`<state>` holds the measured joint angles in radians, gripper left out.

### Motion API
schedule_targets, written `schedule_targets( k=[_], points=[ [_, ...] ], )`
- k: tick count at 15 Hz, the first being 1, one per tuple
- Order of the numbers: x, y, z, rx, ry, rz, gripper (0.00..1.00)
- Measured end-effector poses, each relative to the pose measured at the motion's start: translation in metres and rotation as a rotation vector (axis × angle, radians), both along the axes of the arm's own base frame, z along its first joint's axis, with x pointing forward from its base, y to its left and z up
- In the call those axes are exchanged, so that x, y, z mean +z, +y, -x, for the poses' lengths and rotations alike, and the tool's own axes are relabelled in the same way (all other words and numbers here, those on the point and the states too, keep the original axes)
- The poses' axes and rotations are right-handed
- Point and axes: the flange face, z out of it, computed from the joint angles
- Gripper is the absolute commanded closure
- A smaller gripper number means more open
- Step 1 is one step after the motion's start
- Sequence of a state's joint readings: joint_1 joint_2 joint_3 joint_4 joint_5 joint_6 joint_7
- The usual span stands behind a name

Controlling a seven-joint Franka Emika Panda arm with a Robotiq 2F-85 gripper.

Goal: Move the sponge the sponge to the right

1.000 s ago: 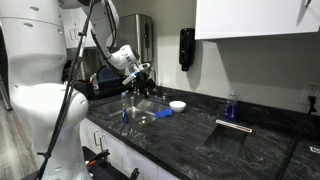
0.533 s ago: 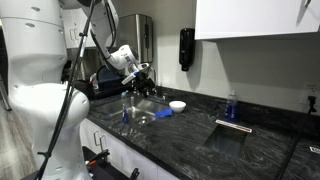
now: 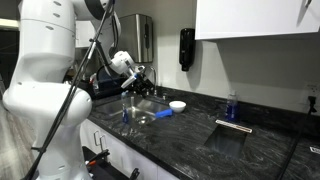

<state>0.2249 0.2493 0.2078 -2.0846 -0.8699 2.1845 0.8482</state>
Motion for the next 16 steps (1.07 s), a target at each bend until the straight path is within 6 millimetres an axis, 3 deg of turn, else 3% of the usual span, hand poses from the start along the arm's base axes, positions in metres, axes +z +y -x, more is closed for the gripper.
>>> schedule_targets(
  k=[4,9,16],
  points=[
    [-0.034,-0.008,-0.018,0.038,0.03,0.059,0.0],
    [-0.076,-0.02,-0.027,0.074,0.117,0.104,0.0],
    [-0.11,-0.016,-0.03,0.126,0.192,0.141,0.0]
  ],
)
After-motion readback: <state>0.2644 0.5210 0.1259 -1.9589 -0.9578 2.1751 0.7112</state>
